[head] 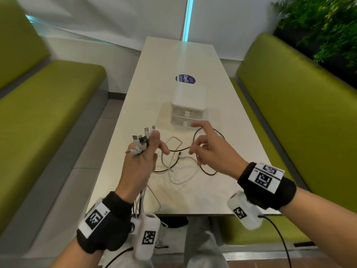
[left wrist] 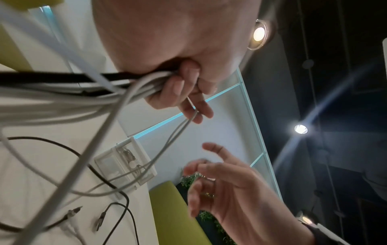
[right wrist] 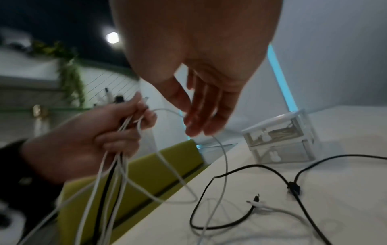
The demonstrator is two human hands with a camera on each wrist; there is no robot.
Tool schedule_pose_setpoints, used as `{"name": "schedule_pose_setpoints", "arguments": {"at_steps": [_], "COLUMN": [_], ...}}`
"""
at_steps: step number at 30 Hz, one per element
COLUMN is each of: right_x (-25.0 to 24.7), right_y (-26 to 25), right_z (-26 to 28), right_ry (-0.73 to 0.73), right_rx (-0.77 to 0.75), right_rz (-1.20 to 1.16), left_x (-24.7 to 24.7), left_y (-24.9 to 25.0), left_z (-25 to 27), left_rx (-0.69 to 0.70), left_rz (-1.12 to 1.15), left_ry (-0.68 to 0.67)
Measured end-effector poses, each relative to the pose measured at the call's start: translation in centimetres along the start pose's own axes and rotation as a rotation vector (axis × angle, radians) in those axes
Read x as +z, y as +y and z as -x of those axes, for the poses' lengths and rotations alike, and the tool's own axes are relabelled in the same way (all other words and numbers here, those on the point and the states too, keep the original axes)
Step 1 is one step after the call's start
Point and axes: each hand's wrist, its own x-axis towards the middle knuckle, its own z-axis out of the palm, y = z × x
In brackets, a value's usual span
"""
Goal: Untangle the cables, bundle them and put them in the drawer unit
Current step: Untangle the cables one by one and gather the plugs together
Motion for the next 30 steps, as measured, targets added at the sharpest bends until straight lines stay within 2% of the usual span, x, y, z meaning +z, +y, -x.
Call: {"name": "schedule_pose_setpoints", "arguments": {"at_steps": [3, 5, 7, 10, 12, 14, 19, 24, 26, 30], "right_x": [-0.4, 0.1, 0.6, 0.5, 0.0, -0.4, -0.6, -0.3, -0.7, -1.2], "right_y": [0.4, 1.0, 1.5, 1.6, 1.1, 0.4, -0.4, -0.2, -0.1, -0.2], "right_z": [-1.1, -1.7, -2.3, -3.0, -3.3, -3.5, -3.7, -4.3, -4.9, -5.6], "right_ry": [-0.231, -0.294, -0.21, 0.057, 0.216, 0.287, 0.305, 0.167, 0.169, 0.2], "right_rx": [-0.005, -0.013, -0.016, -0.013, -0.073, -0.129, -0.044, 0.027, 0.057, 0.022], "right_rz": [0.232, 0.313, 0.336, 0.266, 0.231, 0.259, 0.295, 0.094, 0.074, 0.146], "left_x": [0.1, 0.1, 0.0, -0.4, -0.5, -0.6, -0.5, -0.8, -1.0, -1.3], "left_y": [0.3, 0.4, 0.4, 0.4, 0.2, 0.1, 0.3, 0.4, 0.5, 0.6], "left_z": [0.1, 0.3, 0.5, 0.5, 0.4, 0.4, 0.8, 1.2, 1.4, 1.6], "left_rx": [-0.003, -0.001, 0.004, 0.016, 0.011, 0.007, 0.04, 0.042, 0.021, -0.002], "left_rz": [0.024, 0.001, -0.01, -0.028, -0.007, -0.001, -0.009, -0.002, -0.004, -0.009], "left_ry": [-0.102, -0.151, -0.166, -0.157, -0.157, -0.153, -0.162, -0.194, -0.194, -0.192]}}
